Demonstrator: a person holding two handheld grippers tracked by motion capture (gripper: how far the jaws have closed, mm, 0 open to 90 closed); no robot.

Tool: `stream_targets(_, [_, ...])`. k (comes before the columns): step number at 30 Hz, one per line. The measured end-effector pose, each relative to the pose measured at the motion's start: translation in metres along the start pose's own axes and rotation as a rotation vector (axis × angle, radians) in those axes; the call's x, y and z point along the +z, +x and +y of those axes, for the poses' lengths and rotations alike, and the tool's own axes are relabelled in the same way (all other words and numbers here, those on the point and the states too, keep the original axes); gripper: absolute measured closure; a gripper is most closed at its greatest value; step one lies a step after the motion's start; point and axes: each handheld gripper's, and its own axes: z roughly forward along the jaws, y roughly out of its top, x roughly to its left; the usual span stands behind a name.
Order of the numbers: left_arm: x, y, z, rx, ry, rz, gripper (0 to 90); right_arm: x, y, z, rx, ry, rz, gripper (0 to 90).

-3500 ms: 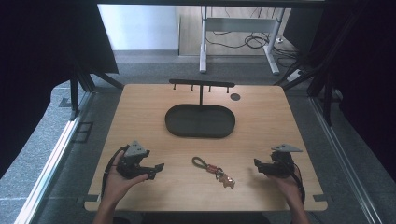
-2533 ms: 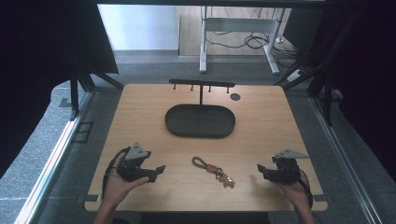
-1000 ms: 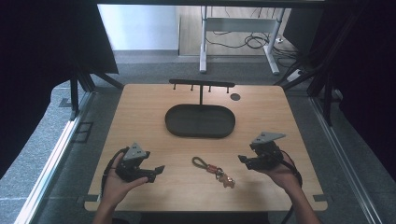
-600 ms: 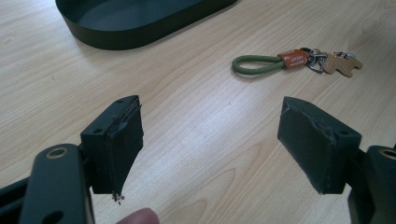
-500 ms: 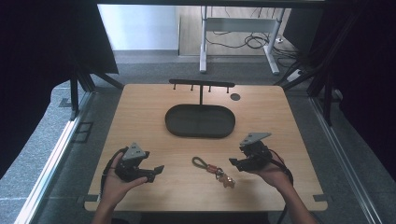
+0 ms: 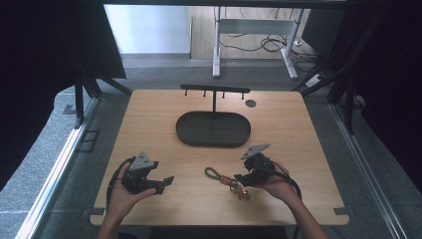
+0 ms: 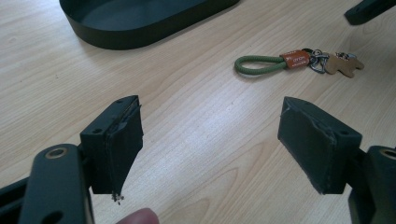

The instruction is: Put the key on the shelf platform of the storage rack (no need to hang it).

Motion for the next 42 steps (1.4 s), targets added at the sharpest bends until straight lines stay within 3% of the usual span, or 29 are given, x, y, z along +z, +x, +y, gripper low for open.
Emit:
stream_targets(9, [0.002,-0.003,0.001,0.009,0.006,-0.007,22.4,0.016,0.010,0.009,-0.041,0.042,0.031,38.4])
stream_targets(20, [0.002,-0.003,0.001,0.010,0.007,-0.007,22.4,0.027,0.016,0.013,-0.050,0.060,0.038,38.1])
stream_targets(42, [0.003,-0.004,0.001,0.014,0.008,-0.011,22.3,0.053,0.026,0.016,-0.107,0.152,0.064,40.0])
